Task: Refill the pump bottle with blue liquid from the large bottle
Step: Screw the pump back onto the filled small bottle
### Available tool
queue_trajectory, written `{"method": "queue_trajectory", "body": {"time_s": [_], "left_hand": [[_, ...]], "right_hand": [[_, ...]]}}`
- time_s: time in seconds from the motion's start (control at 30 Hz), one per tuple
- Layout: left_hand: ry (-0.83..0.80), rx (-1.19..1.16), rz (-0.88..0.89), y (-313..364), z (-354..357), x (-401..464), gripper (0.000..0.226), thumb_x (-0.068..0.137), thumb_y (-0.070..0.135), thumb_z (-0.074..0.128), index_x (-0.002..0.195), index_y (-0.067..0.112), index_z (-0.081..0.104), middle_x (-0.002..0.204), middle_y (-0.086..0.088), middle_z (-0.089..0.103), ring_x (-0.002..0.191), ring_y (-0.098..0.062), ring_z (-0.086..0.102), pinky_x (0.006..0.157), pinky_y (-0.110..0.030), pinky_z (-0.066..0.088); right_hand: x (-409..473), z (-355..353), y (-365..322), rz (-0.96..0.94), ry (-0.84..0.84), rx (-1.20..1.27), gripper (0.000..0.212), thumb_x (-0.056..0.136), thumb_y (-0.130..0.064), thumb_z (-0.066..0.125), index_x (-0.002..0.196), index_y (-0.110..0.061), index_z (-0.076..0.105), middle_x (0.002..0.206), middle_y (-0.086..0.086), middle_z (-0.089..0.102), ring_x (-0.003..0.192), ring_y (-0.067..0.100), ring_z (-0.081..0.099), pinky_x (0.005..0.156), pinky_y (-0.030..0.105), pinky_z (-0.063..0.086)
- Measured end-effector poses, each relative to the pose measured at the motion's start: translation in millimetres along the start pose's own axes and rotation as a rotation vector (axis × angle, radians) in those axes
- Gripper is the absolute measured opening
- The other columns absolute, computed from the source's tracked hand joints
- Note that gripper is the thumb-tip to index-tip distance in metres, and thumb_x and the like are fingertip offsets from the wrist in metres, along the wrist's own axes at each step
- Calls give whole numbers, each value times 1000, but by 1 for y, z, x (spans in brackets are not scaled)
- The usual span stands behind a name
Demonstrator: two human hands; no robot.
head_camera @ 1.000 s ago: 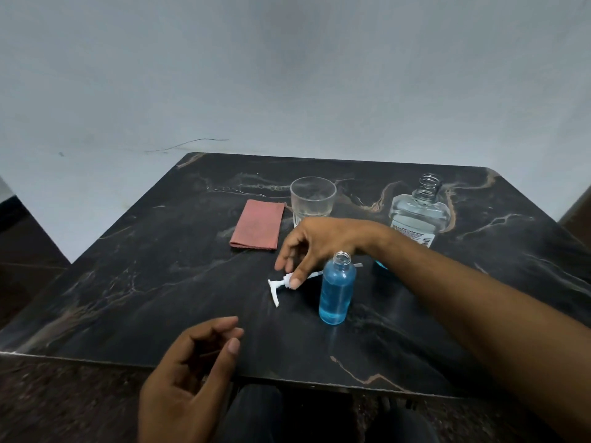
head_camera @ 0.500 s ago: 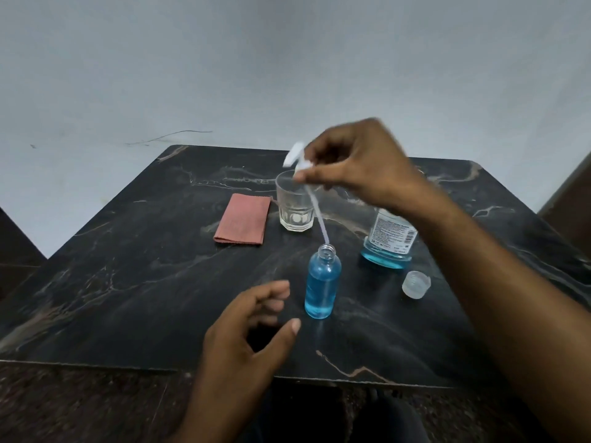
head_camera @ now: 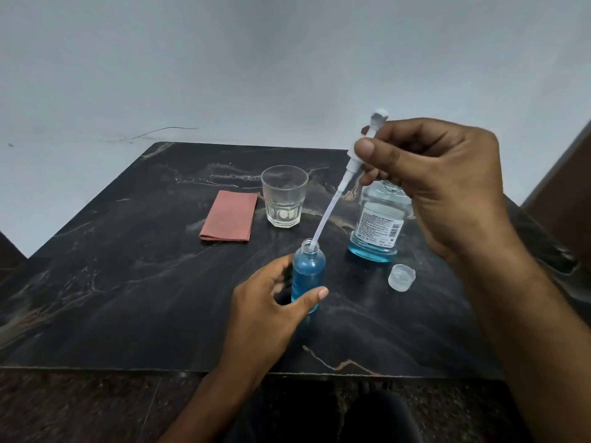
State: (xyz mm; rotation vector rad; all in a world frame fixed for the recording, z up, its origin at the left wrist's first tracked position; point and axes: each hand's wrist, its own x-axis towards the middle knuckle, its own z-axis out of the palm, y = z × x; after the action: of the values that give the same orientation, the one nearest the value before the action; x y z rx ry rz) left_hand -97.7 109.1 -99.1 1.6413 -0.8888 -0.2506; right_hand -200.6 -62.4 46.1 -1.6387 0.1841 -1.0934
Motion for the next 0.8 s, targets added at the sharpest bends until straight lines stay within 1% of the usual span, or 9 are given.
{"method": "queue_trajectory", "body": {"time_s": [0.07,0.17,0.23,0.37,0.47,0.6,0.7,0.73,0.8], "left_hand": [[8,8,3,-1,0,0,46,72,36,88,112,49,68,109,26,75,102,6,71,92,-21,57],[14,-5,-14,-4,1,0,46,73,33,90,114,41,72,107,23,77,102,4,72,95,-29,59],[9,-11,-21,-5,2,1,47,73,34,89,116,37,72,108,21,77,103,2,72,96,-31,59],[-15,-7,-11,-5,1,2,45,73,37,88,113,46,70,109,27,75,103,7,71,92,-20,58],[-34,-36,-41,-5,0,2,47,73,35,89,117,38,72,108,25,76,103,6,71,93,-22,58],[-53,-59,-58,-4,0,3,42,73,34,89,111,42,72,107,26,76,103,6,71,91,-20,58],[-45,-76,-76,-4,0,3,41,72,34,90,108,42,73,104,26,77,99,6,72,90,-21,59],[-40,-80,-82,-4,0,3,42,72,34,90,109,40,73,104,25,77,99,6,73,90,-23,59],[-34,-81,-85,-5,1,3,43,72,33,91,111,39,74,104,24,77,99,5,73,90,-25,59]], "right_hand": [[-5,6,4,18,-27,-20,27,72,-9,87,91,6,74,81,18,76,61,28,69,64,34,58],[-18,16,11,53,-93,-75,20,72,-6,86,88,0,76,80,16,76,60,23,69,62,33,62],[-31,19,18,66,-148,-178,22,71,-11,86,89,-3,78,81,15,76,64,26,70,65,36,62],[-50,19,30,150,-280,-290,23,74,-17,84,95,-9,79,92,11,77,86,32,72,79,51,58],[-54,19,33,185,-351,-314,22,81,-19,78,103,-14,78,101,10,75,95,31,71,86,55,56],[-51,19,31,177,-442,-421,22,89,-23,73,110,-18,75,102,1,72,97,19,69,87,48,56],[-52,21,31,154,-410,-476,21,83,-28,77,101,-17,77,97,0,71,90,19,69,80,44,57],[-53,23,32,130,-366,-491,23,78,-31,80,95,-16,78,92,0,70,85,16,68,75,39,57],[-59,29,35,92,-241,-530,30,67,-40,83,85,-17,75,82,-4,67,71,5,63,64,20,50]]}}
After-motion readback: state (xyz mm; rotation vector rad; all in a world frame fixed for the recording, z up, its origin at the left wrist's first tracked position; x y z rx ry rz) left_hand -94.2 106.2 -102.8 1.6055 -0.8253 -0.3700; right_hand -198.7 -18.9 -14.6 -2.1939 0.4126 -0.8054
